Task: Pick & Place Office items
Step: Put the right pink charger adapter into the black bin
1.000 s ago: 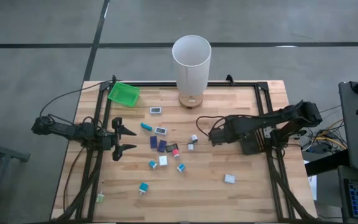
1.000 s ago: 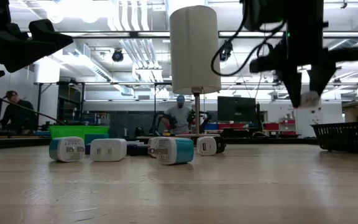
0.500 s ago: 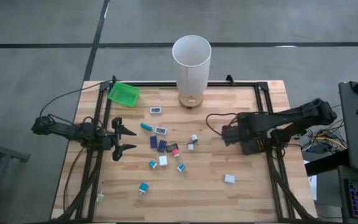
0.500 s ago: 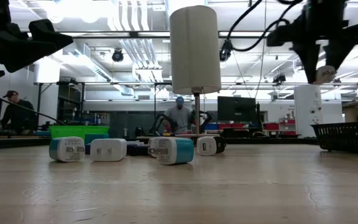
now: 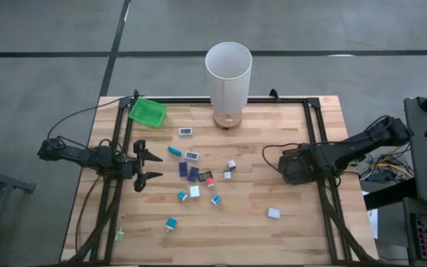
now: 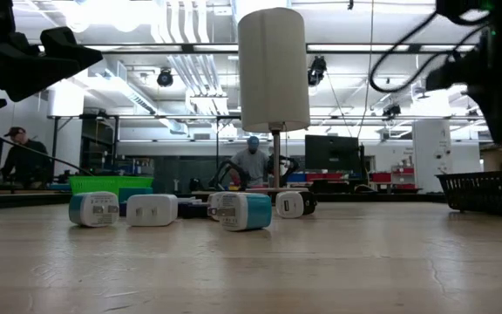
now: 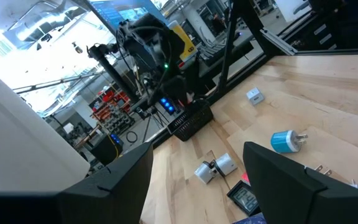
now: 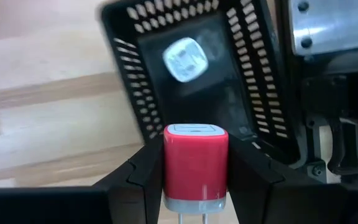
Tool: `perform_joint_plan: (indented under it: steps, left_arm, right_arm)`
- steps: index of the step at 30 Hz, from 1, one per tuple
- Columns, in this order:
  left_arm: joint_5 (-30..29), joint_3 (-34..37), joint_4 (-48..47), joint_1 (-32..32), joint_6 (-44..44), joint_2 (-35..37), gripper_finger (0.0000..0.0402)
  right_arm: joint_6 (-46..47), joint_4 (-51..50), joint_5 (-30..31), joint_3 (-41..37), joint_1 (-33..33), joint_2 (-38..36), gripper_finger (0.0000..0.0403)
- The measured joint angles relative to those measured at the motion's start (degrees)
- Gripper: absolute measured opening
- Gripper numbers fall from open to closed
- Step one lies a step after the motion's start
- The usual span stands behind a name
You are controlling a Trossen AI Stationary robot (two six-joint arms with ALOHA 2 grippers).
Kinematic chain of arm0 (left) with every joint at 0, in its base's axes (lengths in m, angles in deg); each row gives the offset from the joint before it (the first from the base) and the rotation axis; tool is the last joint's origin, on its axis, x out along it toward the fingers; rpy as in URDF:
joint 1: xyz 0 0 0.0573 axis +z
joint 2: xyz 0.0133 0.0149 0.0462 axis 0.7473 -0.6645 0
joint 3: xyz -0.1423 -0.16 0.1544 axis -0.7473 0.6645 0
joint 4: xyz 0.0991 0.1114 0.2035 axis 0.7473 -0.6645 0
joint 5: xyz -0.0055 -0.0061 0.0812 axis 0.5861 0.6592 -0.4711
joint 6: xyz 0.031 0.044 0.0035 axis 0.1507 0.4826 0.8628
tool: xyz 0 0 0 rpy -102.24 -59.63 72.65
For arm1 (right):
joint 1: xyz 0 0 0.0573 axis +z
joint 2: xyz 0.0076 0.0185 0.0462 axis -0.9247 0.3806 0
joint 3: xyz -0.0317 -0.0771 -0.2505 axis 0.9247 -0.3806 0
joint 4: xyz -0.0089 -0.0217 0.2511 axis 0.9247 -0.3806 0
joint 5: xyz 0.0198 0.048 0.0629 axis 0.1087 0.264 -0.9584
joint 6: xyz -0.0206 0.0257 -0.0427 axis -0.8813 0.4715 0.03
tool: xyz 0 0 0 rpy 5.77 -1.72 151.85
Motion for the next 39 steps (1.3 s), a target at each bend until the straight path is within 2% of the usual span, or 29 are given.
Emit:
perform_joint_plan:
  steps: [6, 20, 31, 39]
  left_arm:
    - [0.0, 0.0, 0.0, 0.0, 0.0, 0.0, 0.0257]
    - [0.0, 0.0, 0.0, 0.0, 0.0, 0.0, 0.0257]
    - [0.0, 0.0, 0.0, 0.0, 0.0, 0.0, 0.0257]
    - [0.0, 0.0, 0.0, 0.0, 0.0, 0.0, 0.0257]
  right_arm:
    - [0.5, 6.4, -0.4, -5.7, 0.5, -1.5, 0.0132]
    - [-0.9, 6.3, -3.8, -5.3, 0.7, -0.2, 0.014]
    - [-3.0, 7.1, -2.2, -5.2, 0.6, -1.0, 0.0141]
    - [-6.2, 3.3, 0.0, -0.4, 0.6, -1.3, 0.0141]
